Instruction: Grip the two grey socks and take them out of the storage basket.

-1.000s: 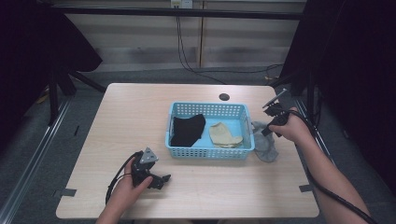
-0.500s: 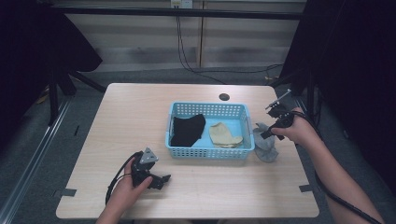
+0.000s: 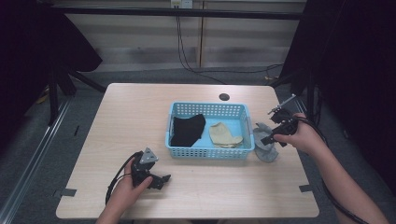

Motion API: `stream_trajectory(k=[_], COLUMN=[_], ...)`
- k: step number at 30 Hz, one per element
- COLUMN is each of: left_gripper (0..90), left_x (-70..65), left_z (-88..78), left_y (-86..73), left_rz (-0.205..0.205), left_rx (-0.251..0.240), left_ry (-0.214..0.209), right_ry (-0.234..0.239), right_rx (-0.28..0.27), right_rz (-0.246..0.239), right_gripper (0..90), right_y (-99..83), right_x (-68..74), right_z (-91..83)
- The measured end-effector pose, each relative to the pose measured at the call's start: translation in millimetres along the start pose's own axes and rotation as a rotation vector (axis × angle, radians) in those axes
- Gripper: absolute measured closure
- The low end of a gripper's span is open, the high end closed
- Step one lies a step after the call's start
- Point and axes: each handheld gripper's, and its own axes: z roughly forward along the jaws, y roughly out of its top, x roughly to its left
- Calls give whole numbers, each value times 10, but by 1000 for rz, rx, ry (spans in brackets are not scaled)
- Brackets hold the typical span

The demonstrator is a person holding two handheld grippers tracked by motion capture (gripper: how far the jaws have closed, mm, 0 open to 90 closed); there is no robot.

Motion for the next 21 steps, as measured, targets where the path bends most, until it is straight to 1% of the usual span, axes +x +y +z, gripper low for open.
stream_trajectory(k=[1, 3, 4, 5, 6, 8, 9, 10, 11, 12, 13, 14, 15, 17, 18, 19, 20, 21], left_gripper=[0, 0, 0, 0, 0, 0, 0, 0, 0, 0, 0, 0, 0, 0, 0, 0, 0, 0], left_x=[0, 2, 2, 1, 1, 1, 1, 1, 2, 1, 2, 2, -1, -1, 0, 0, 0, 0], left_z=[0, -1, -1, 0, 0, 0, 1, 1, 0, 1, 1, 1, 2, 2, 2, 2, 2, 2], left_y=[0, 1, 1, 0, 0, 1, 1, 1, 1, 1, 1, 1, 1, 1, 1, 1, 1, 1], left_rz=[0, 3, 3, 1, 1, 1, 1, 1, 2, 1, 2, 2, -4, -4, -3, -3, -3, -4], left_rx=[0, 1, 0, 1, 1, 0, 0, 0, 0, 0, 1, 1, -3, -2, -3, -3, -3, -2], left_ry=[0, 3, 3, 0, 0, -1, 0, 0, 0, -1, -1, -1, 0, 1, 0, 0, 0, 1], right_ry=[-5, 2, 2, 13, 13, 28, 43, 43, 45, 46, 51, 51, 58, 58, 54, 45, 45, 49], right_rx=[9, -5, -5, -6, -6, -14, -20, -20, -19, -11, -11, -11, -8, -6, -3, -2, -2, -2], right_rz=[-4, 2, 2, 0, 0, 2, -8, -8, -8, -19, -27, -27, -33, -36, -39, -52, -52, -54], right_gripper=[279, 273, 273, 272, 272, 271, 271, 271, 271, 271, 271, 271, 271, 271, 271, 271, 271, 270], right_y=[-26, -88, -88, -130, -130, -184, -238, -238, -264, -294, -362, -362, -431, -462, -493, -549, -549, -576], right_x=[24, 80, 80, 116, 116, 161, 207, 207, 241, 270, 332, 332, 385, 412, 442, 504, 504, 540], right_z=[-5, -16, -16, -18, -18, -15, 1, 1, 15, 32, 63, 63, 93, 110, 128, 161, 161, 178])
